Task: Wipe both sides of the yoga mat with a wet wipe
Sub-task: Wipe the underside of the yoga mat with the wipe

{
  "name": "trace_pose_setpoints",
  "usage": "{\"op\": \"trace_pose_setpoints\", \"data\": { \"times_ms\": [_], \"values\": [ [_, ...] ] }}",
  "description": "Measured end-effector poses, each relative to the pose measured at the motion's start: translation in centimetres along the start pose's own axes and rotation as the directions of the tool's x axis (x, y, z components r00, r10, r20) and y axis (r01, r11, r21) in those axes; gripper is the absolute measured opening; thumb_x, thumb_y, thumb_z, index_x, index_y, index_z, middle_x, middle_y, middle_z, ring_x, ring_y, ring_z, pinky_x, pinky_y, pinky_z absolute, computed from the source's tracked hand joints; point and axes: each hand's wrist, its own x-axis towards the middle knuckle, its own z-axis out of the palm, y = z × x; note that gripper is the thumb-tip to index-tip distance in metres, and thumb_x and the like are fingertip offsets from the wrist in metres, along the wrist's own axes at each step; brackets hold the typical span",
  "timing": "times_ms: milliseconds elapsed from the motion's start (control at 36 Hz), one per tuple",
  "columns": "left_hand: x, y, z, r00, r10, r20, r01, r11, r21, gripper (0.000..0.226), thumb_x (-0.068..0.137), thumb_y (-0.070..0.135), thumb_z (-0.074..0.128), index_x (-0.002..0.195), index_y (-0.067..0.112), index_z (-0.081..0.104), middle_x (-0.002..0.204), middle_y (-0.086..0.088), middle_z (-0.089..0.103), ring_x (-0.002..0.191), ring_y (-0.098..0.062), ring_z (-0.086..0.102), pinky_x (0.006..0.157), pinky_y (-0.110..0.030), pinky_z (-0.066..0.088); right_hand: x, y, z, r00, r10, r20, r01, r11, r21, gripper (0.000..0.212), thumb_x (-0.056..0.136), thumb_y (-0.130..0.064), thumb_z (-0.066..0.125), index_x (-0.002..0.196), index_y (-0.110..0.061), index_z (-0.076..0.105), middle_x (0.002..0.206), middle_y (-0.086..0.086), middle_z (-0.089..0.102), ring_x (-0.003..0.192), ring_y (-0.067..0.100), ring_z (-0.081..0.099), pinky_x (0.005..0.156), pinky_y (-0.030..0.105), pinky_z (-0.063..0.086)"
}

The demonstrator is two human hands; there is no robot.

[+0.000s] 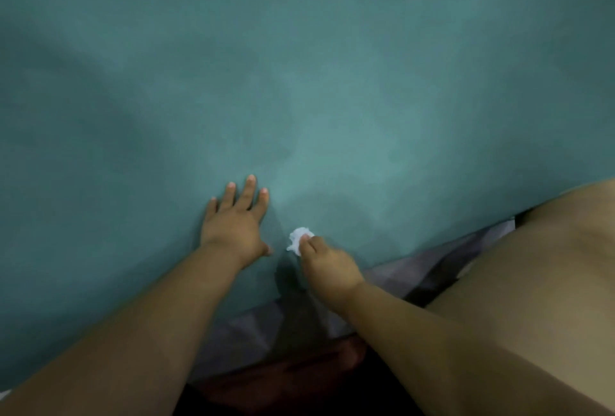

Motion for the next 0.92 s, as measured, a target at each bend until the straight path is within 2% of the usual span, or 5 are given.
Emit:
{"op": "trace_pose_setpoints", "data": {
  "times_ms": [111, 278, 611, 778, 917],
  "values": [
    [0.0, -0.3, 0.3, 1.000, 0.011, -0.021, -0.011, 0.999, -0.030, 0.107, 0.076, 0.060, 0.064, 0.150, 0.032, -0.008, 0.156, 0.005, -0.023, 0.146, -0.025, -0.009, 0.117, -0.044, 0.005, -0.6, 5.3, -2.4, 0.985, 0.171, 0.035, -0.170, 0.985, -0.030, 0.038, 0.098, -0.018, 0.038, 0.135, -0.016, 0.041, 0.134, 0.014, 0.042, 0.111, 0.035, 0.055, 0.089, 0.040, 0.043],
    [0.0, -0.5, 0.6, 0.998, 0.013, -0.053, -0.017, 0.997, -0.070, 0.108, 0.074, 0.061, 0.066, 0.150, 0.033, -0.005, 0.157, 0.005, -0.021, 0.146, -0.023, -0.009, 0.117, -0.042, 0.003, -2.0, 10.2, -5.2, 0.710, 0.701, -0.070, -0.690, 0.712, 0.127, 0.023, 0.094, -0.012, 0.038, 0.114, -0.013, 0.049, 0.117, 0.021, 0.050, 0.103, 0.040, 0.054, 0.085, 0.038, 0.042],
    [-1.3, -1.5, 0.4, 0.998, 0.057, -0.027, -0.059, 0.996, -0.064, 0.095, 0.081, 0.061, 0.058, 0.152, 0.029, 0.002, 0.158, 0.004, -0.014, 0.147, -0.021, -0.006, 0.117, -0.036, 0.001, -2.2, -2.0, 0.1, 0.976, 0.176, 0.127, -0.186, 0.980, 0.067, 0.051, 0.091, -0.006, 0.041, 0.140, -0.010, 0.030, 0.137, 0.018, 0.032, 0.111, 0.040, 0.053, 0.089, 0.043, 0.045],
    [-2.5, -3.9, -0.8, 0.999, -0.035, -0.034, 0.034, 0.999, -0.038, 0.083, 0.084, 0.055, 0.060, 0.150, 0.029, 0.018, 0.160, 0.005, 0.001, 0.147, -0.024, 0.000, 0.117, -0.036, 0.002, -1.8, -2.9, -0.8, 0.979, -0.069, 0.193, 0.087, 0.993, -0.086, 0.048, 0.090, -0.004, 0.040, 0.137, -0.006, 0.032, 0.136, 0.020, 0.032, 0.104, 0.040, 0.055, 0.076, 0.044, 0.044],
    [-3.3, -5.0, -0.8, 0.993, -0.104, -0.052, 0.104, 0.995, 0.008, 0.081, 0.087, 0.058, 0.052, 0.151, 0.026, 0.014, 0.160, 0.001, -0.001, 0.146, -0.026, -0.004, 0.117, -0.037, -0.003, 0.1, 0.6, -3.6, 0.977, 0.210, 0.033, -0.205, 0.972, -0.115, 0.042, 0.096, -0.013, 0.036, 0.138, -0.013, 0.035, 0.143, 0.013, 0.031, 0.114, 0.032, 0.053, 0.088, 0.037, 0.042]
  ]
}}
